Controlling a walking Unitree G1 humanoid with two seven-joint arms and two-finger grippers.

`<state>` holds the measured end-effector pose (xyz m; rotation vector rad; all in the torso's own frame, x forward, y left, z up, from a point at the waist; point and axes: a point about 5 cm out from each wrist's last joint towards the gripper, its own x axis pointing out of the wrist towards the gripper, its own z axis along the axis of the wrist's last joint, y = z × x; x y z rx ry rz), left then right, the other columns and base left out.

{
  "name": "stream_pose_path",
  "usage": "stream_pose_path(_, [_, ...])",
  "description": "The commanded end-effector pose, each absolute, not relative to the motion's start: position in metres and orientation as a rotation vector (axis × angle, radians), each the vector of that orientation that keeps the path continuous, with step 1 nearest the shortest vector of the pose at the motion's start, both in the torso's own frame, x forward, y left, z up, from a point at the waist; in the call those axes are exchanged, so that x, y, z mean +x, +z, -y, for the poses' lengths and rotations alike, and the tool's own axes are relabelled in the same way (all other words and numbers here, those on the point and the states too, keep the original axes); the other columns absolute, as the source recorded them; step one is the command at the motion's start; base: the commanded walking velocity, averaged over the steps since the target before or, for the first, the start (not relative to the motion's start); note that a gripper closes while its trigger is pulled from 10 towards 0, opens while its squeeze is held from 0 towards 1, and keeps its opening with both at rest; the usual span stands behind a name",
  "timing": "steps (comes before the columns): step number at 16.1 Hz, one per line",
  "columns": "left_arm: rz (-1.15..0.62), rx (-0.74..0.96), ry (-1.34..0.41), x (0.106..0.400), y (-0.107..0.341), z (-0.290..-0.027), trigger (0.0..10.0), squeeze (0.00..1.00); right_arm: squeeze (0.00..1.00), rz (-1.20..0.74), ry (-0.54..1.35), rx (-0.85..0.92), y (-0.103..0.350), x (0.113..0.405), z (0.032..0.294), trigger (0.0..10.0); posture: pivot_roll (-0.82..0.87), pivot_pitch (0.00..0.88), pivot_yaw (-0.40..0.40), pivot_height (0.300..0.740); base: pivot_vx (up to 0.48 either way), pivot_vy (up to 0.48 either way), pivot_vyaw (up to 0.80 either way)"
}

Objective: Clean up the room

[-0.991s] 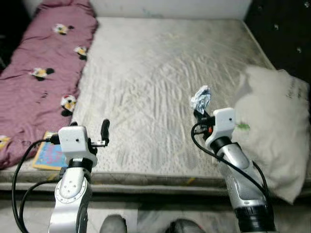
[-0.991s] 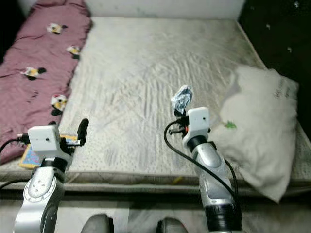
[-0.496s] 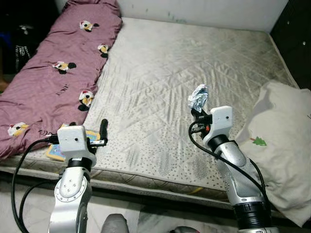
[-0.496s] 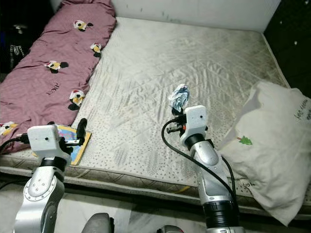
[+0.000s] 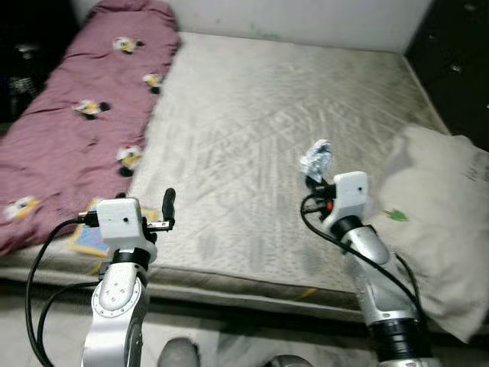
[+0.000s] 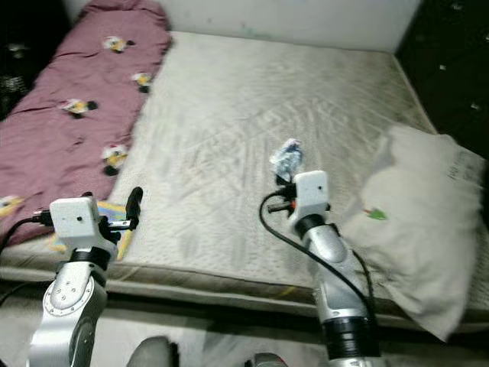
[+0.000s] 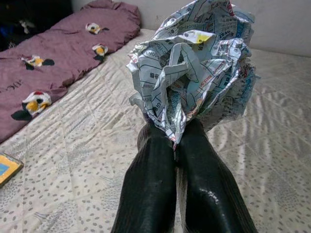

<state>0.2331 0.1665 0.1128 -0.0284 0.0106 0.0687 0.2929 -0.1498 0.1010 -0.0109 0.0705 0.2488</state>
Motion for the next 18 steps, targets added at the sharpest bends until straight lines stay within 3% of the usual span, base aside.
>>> stream_pose_path(1, [-0.015,-0.017,0.08,0.2337,0.1122,-0.1688,10.0,0.0,0.0,-0.073,0.255,-0.005,0.0997,0.2934,0.1457,10.0,0.02,0.057,-0.049,0.74,0.0,0.48,-0.68])
stream_pose_path(3, [-0.01,-0.019,0.076,0.2356,0.1138,-0.1675,10.0,0.0,0.0,-0.07,0.259,-0.006,0.0995,0.2946,0.1447,10.0,0.02,0.052,-0.047,0.74,0.0,0.48,-0.54])
stream_pose_path(14, [0.0,-0.022,0.07,0.2391,0.1148,-0.1657,10.0,0.0,0.0,-0.064,0.279,-0.014,0.0986,0.3007,0.1394,10.0,0.02,0.056,-0.041,0.74,0.0,0.48,0.0])
stream_pose_path(18, [0.028,-0.055,0.016,0.2389,0.1192,-0.1616,10.0,0.0,0.0,-0.069,0.28,-0.017,0.0981,0.3014,0.1398,10.0,0.02,0.068,-0.047,0.74,0.0,0.0,0.0])
